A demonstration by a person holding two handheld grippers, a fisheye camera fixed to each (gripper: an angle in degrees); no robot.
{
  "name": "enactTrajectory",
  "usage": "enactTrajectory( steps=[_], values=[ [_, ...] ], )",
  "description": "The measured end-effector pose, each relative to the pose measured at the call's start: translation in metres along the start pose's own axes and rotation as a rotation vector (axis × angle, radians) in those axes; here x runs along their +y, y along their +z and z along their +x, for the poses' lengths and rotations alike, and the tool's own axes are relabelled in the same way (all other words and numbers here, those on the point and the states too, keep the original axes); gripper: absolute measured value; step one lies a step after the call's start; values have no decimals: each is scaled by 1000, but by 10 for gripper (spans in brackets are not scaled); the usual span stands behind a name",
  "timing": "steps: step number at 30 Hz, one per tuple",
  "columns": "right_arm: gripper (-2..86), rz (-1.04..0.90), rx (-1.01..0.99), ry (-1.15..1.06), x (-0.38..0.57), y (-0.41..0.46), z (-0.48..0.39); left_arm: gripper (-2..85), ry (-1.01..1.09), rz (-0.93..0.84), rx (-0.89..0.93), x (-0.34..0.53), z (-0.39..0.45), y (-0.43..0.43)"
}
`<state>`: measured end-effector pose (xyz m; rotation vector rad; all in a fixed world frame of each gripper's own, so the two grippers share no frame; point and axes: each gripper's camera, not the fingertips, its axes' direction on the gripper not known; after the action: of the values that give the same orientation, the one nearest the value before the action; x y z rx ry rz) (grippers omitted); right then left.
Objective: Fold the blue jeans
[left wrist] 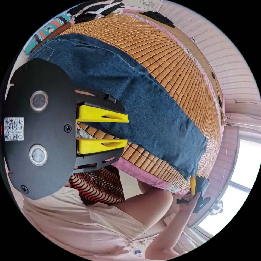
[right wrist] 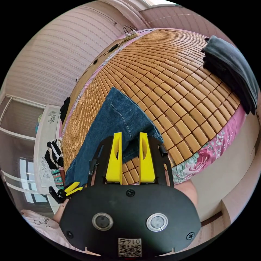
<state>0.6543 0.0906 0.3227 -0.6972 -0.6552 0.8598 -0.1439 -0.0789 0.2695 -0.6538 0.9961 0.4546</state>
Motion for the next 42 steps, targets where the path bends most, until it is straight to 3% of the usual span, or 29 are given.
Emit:
enactTrajectory(
  steps=[9,16,21,25,29,31,34,38,42],
  values=[
    [5,-31,25,33,7,22,26,81,-56,-1,96,1,-27,1],
    [4,95,-42,-87,22,8,-10,78,-48,-16,83,-4,-33,-10],
    [8,-22,82,-3,31,80,21,75,-78,4,117,-3,-42,-15],
    [17,-15,83,3,33,107,20,74,-120,22,155,-2,-51,-24],
    [27,81,277,10,43,103,9,75,-186,115,193,13,-68,-57],
    [28,152,373,-134,51,103,-17,76,-246,149,149,27,-84,-78],
    [53,123,418,-612,69,146,-105,80,-419,179,-32,67,-124,-113],
    [81,-106,162,-1241,124,254,-248,102,-615,165,-228,125,-185,-151],
    [93,-293,2,-1627,192,354,-360,122,-427,-37,-385,134,-208,-162]
  ],
)
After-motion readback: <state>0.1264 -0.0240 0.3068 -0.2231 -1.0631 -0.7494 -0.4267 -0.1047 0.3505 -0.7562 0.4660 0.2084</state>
